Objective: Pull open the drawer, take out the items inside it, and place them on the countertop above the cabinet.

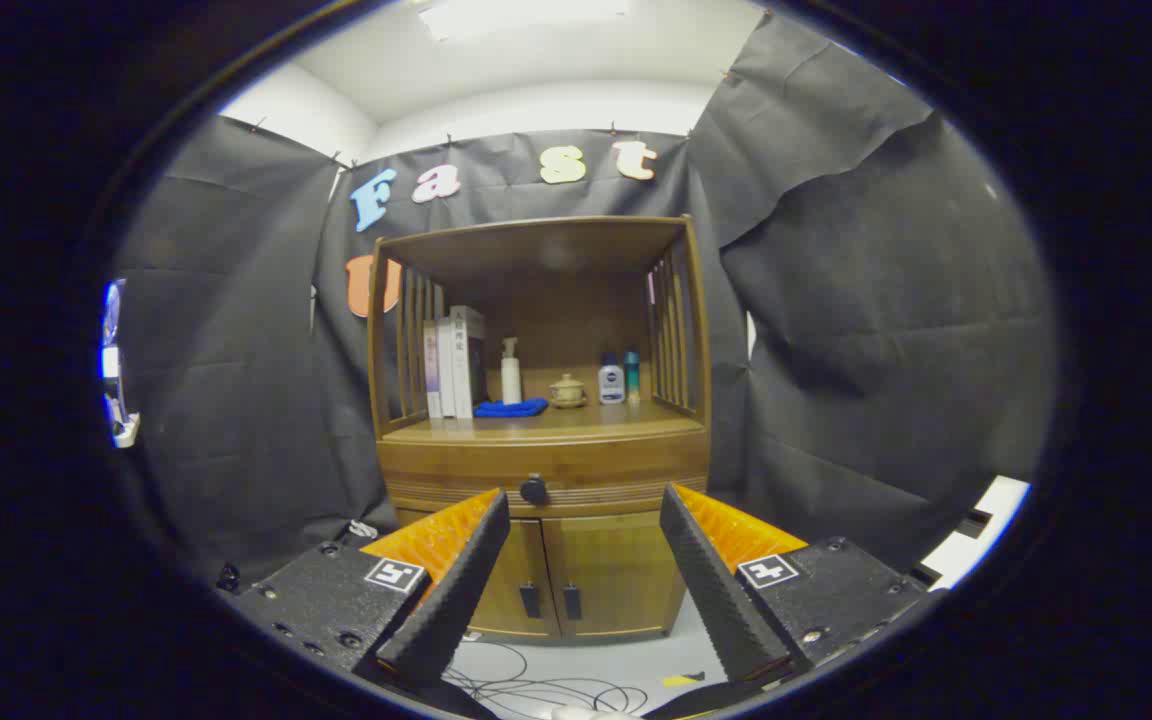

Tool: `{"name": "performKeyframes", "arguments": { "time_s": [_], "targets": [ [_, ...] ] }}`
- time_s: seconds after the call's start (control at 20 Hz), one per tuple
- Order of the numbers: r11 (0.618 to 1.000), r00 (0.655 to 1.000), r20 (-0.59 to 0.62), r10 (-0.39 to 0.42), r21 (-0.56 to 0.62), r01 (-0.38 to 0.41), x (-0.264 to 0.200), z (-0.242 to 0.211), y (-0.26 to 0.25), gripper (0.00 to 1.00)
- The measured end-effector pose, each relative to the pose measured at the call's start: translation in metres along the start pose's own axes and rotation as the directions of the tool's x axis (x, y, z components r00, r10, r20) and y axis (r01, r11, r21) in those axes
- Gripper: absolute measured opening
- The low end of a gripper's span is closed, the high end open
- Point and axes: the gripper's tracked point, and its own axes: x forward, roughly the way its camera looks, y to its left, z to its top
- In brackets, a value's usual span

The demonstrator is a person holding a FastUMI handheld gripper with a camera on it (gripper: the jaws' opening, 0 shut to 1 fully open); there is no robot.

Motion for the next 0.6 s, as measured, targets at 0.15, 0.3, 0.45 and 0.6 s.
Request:
{"name": "performKeyframes", "arguments": {
  "time_s": [0.15, 0.3, 0.45, 0.6],
  "targets": [
    [0.999, 1.0, 0.012, -0.007, -0.036, 0.007, -0.0053, -0.0008, -0.0034, 0.99],
    [1.0, 1.0, 0.002, -0.001, -0.026, 0.001, -0.006, -0.0014, -0.0041, 0.99],
    [1.0, 1.0, 0.006, -0.004, -0.019, 0.004, -0.0069, 0.0001, -0.0075, 0.99],
    [1.0, 1.0, 0.003, -0.007, -0.017, 0.007, -0.0067, -0.0004, -0.009, 0.99]
  ]
}}
